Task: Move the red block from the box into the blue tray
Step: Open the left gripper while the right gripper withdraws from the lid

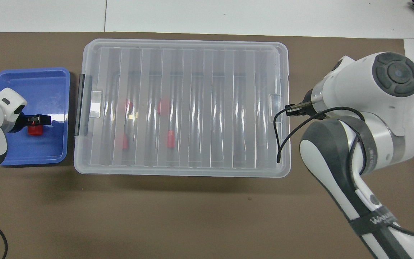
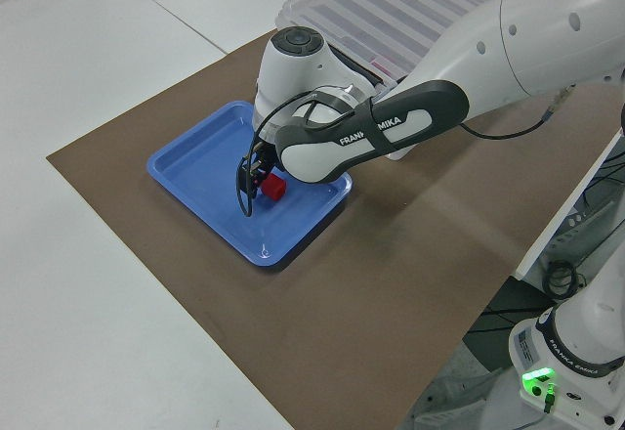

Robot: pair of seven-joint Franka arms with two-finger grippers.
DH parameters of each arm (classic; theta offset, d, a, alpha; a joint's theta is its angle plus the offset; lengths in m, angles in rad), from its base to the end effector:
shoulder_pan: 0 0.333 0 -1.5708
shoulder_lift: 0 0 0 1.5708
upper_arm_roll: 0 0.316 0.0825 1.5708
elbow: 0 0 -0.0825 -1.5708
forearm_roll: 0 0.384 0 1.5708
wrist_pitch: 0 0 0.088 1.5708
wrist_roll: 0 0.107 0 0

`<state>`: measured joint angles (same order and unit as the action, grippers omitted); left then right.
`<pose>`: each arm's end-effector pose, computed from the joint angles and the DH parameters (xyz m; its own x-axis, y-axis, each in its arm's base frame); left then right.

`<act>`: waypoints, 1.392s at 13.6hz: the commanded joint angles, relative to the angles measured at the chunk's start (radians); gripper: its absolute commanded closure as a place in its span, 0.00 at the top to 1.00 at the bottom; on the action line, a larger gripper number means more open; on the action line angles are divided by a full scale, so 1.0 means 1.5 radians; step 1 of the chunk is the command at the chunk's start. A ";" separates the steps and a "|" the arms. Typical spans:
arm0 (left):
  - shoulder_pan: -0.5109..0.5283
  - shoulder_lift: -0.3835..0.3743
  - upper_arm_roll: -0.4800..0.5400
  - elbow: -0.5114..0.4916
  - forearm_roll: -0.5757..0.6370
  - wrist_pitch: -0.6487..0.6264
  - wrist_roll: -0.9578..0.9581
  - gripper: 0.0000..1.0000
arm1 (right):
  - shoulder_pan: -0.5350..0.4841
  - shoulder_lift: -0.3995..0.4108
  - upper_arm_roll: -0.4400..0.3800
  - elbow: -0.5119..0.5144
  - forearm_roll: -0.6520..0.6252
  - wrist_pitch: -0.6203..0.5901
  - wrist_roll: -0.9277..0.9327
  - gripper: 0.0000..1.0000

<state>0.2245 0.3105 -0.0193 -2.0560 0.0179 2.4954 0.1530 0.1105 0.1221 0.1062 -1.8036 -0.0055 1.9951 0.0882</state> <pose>0.5911 0.1233 0.2973 0.9913 0.0379 0.1261 0.0415 -0.9988 -0.0262 0.5907 0.1273 0.4803 0.9893 0.1282 0.0691 0.1295 -0.9915 -0.0139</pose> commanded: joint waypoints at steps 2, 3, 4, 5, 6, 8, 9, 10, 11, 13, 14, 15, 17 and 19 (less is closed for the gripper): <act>-0.005 -0.026 0.004 0.132 -0.009 -0.231 0.008 0.96 | -0.055 -0.047 0.003 -0.021 0.016 -0.038 0.050 0.00; -0.005 -0.043 0.004 0.197 -0.009 -0.346 0.006 0.96 | -0.063 -0.055 0.002 -0.022 0.014 -0.054 0.058 0.00; -0.005 -0.071 0.001 0.252 -0.009 -0.453 0.003 0.98 | -0.080 -0.063 0.003 -0.022 0.014 -0.069 0.065 0.37; -0.007 -0.095 -0.001 0.285 -0.009 -0.542 0.000 0.99 | -0.092 -0.073 0.003 -0.022 0.014 -0.084 0.078 0.82; -0.018 -0.123 -0.001 0.294 -0.006 -0.591 -0.006 1.00 | -0.097 -0.088 0.003 -0.022 0.014 -0.097 0.085 0.92; -0.026 -0.193 -0.005 0.296 -0.013 -0.636 -0.018 1.00 | -0.112 -0.109 0.001 -0.016 0.014 -0.129 0.085 1.00; -0.032 -0.202 -0.020 0.297 -0.013 -0.664 -0.019 1.00 | -0.115 -0.113 0.001 -0.007 0.016 -0.146 0.085 1.00; -0.040 -0.205 -0.027 0.295 -0.006 -0.675 -0.034 1.00 | -0.116 -0.117 0.000 0.005 0.017 -0.157 0.085 1.00; -0.052 -0.208 -0.028 0.292 -0.005 -0.674 -0.051 1.00 | -0.116 -0.117 -0.003 0.021 0.016 -0.167 0.084 1.00; -0.066 -0.209 -0.030 0.289 -0.005 -0.665 -0.052 1.00 | -0.118 -0.116 -0.007 0.063 0.016 -0.201 0.085 1.00; -0.070 -0.209 -0.028 0.290 -0.005 -0.663 -0.055 1.00 | -0.121 -0.115 -0.009 0.080 0.015 -0.215 0.084 1.00; -0.078 -0.209 -0.022 0.290 -0.005 -0.663 -0.053 1.00 | -0.123 -0.112 -0.010 0.100 0.011 -0.230 0.084 1.00; -0.079 -0.212 -0.023 0.290 -0.005 -0.664 -0.054 1.00 | -0.124 -0.098 -0.010 0.156 0.003 -0.274 0.084 1.00; -0.091 -0.200 -0.021 0.294 -0.005 -0.666 -0.053 1.00 | -0.123 -0.085 -0.011 0.200 0.001 -0.304 0.084 1.00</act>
<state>0.1212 0.0052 -0.0690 -1.6101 0.0132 1.4925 0.0815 -0.0646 -0.0511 0.0837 -1.5962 -0.0056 1.5927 0.2030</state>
